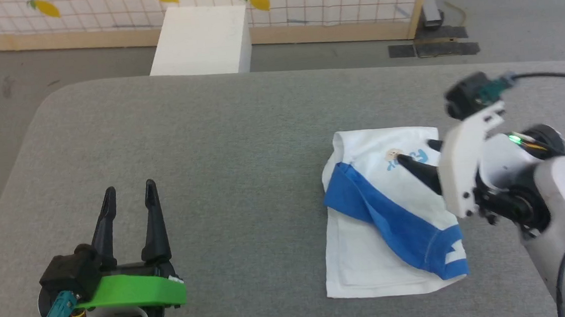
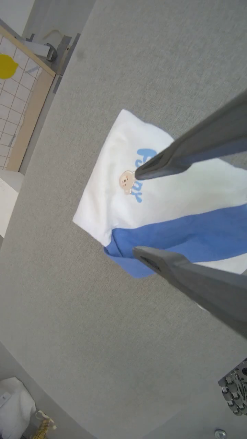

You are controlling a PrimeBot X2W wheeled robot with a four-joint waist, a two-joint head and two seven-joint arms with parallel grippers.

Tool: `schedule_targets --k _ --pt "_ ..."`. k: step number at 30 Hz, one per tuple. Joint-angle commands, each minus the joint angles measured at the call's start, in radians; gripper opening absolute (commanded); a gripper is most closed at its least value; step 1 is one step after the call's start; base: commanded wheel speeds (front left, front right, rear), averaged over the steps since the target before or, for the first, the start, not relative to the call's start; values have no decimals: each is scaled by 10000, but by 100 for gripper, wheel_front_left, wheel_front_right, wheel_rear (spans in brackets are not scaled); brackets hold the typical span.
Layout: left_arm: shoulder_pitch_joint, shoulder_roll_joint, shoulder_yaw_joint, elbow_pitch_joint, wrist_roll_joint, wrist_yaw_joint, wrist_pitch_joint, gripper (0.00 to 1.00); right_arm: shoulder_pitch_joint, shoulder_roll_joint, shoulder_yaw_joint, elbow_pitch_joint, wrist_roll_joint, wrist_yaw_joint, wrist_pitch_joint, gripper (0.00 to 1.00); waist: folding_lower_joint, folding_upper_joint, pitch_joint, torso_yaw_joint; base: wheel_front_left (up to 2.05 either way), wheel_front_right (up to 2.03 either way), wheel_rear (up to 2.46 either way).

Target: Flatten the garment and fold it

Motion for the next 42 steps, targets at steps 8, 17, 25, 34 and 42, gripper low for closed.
schedule_targets --k 8,17,25,34,42 --pt "131 104 -134 -42 281 -23 -44 100 1443 388 -1797 -136 -1937 -15 116 100 0 0 204 -336 0 0 0" --pt "-98 74 -237 -69 301 -19 -44 100 1680 1420 -2510 495 -2773 -15 -47 100 0 0 829 -36 0 0 0" --pt "-314 33 -285 -38 223 -5 -44 100 1518 1791 -2659 1821 -3216 -15 -307 100 0 0 1105 230 0 0 0" --pt "-417 3 -340 72 191 -18 -44 100 1310 1814 -2360 2798 -3137 -15 -494 0 0 0 1117 308 0 0 0" --pt "-459 -9 -325 78 153 -42 -44 100 852 723 -816 1942 -2333 -15 -570 0 0 0 944 -167 0 0 0"
